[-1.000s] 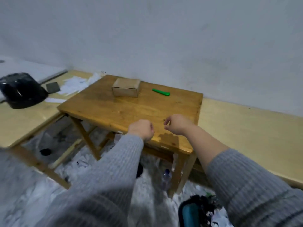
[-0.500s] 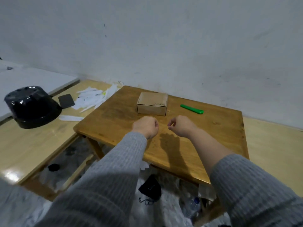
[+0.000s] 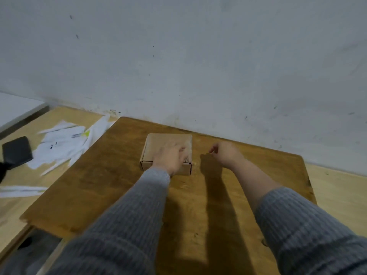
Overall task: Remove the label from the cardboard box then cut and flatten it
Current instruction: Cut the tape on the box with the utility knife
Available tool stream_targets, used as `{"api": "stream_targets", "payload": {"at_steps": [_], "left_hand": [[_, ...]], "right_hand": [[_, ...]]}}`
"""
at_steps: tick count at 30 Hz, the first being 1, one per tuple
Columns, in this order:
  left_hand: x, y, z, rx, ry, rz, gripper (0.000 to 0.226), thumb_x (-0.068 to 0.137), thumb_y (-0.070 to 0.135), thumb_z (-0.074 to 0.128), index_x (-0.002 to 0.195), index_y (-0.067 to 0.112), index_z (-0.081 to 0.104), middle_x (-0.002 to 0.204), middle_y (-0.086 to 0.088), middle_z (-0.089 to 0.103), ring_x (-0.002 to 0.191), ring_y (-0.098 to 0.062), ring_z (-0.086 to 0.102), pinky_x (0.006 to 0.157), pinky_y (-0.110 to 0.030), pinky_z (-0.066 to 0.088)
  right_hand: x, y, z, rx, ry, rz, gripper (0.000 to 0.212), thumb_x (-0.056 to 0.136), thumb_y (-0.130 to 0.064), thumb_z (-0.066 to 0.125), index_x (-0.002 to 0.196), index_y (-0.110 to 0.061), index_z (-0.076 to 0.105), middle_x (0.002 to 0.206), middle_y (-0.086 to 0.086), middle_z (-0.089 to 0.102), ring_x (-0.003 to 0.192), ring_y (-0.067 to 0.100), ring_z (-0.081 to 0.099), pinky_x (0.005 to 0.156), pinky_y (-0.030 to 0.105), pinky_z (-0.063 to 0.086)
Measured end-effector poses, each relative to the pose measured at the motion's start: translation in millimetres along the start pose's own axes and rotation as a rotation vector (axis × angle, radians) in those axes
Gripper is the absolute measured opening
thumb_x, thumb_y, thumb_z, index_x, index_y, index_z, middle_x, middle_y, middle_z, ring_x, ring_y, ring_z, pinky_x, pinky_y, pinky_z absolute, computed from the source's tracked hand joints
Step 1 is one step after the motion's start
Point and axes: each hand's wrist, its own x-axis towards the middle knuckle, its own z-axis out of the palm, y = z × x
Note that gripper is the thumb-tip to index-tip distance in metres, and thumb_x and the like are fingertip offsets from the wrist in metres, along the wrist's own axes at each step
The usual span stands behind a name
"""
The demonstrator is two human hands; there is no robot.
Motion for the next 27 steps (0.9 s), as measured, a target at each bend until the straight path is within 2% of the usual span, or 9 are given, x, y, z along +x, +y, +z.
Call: {"api": "stream_targets", "payload": {"at_steps": [3,5,10,15,17,19,21,24,27], "left_hand": [[19,-13,16,0.126,0.012,0.024,0.049,0.102,0.041,0.038,0.149,0.028,0.034,0.159,0.007,0.023,0.148,-0.015,0.013,0.119,-0.049,0.013],[26,-23,27,0.127,-0.001,0.024,0.051,0.103,0.041,0.032,0.152,0.028,0.026,0.161,0.009,0.015,0.149,-0.011,0.005,0.119,-0.051,0.003],[25,-35,55,0.135,0.291,0.133,0.051,0.096,0.034,0.029,0.140,0.021,0.049,0.148,0.001,0.046,0.140,-0.016,0.037,0.114,-0.055,0.023],[30,-35,58,0.136,0.316,0.130,0.048,0.096,0.030,0.034,0.140,0.021,0.049,0.148,0.002,0.045,0.140,-0.016,0.038,0.113,-0.054,0.025],[27,-37,59,0.129,0.323,0.162,0.046,0.096,0.030,0.034,0.138,0.019,0.053,0.146,-0.001,0.049,0.137,-0.018,0.041,0.112,-0.055,0.026],[27,-38,56,0.145,0.286,0.178,0.050,0.097,0.035,0.028,0.140,0.019,0.050,0.148,-0.002,0.046,0.138,-0.019,0.040,0.112,-0.054,0.025],[30,-38,44,0.163,0.190,0.163,0.053,0.099,0.042,0.022,0.144,0.024,0.042,0.152,0.001,0.039,0.140,-0.017,0.033,0.113,-0.049,0.022],[40,-43,25,0.202,0.066,0.221,0.060,0.098,0.058,0.021,0.149,0.028,0.031,0.157,0.001,0.029,0.144,-0.019,0.022,0.116,-0.046,0.014],[44,-57,15,0.285,-0.112,0.291,0.087,0.081,0.081,0.006,0.154,0.033,0.009,0.163,0.005,0.001,0.150,-0.020,-0.004,0.118,-0.055,-0.005]], "right_hand": [[19,19,6,-0.078,0.003,0.045,0.028,0.089,-0.027,0.054,0.114,-0.022,0.066,0.122,0.012,0.063,0.113,0.031,0.057,0.091,0.037,0.046],[28,33,13,-0.140,0.032,0.083,0.032,0.090,-0.025,0.053,0.121,-0.027,0.061,0.130,0.009,0.055,0.120,0.031,0.050,0.095,0.040,0.042],[36,54,41,-0.066,0.102,0.171,0.044,0.089,-0.010,0.049,0.124,-0.033,0.058,0.133,0.003,0.049,0.124,0.030,0.039,0.097,0.043,0.034],[36,51,57,0.065,0.147,0.164,0.045,0.087,-0.005,0.049,0.125,-0.028,0.059,0.126,0.007,0.054,0.118,0.033,0.047,0.098,0.039,0.038],[34,37,55,0.220,0.155,0.181,0.040,0.089,-0.008,0.052,0.126,-0.023,0.059,0.123,0.009,0.058,0.110,0.028,0.055,0.093,0.036,0.046],[29,19,50,0.462,0.180,0.238,0.037,0.091,-0.011,0.054,0.126,-0.021,0.059,0.120,0.007,0.062,0.094,0.018,0.060,0.078,0.031,0.052],[23,1,44,0.709,0.188,0.294,0.035,0.095,-0.013,0.050,0.128,-0.022,0.056,0.115,0.000,0.061,0.088,0.013,0.059,0.069,0.024,0.048],[13,-16,38,1.024,0.218,0.402,0.032,0.098,-0.016,0.044,0.127,-0.022,0.057,0.111,0.000,0.063,0.088,0.016,0.059,0.071,0.028,0.047],[3,-30,34,1.314,0.178,0.437,0.032,0.101,-0.014,0.038,0.130,-0.015,0.051,0.109,0.010,0.064,0.083,0.022,0.063,0.072,0.036,0.054]]}}
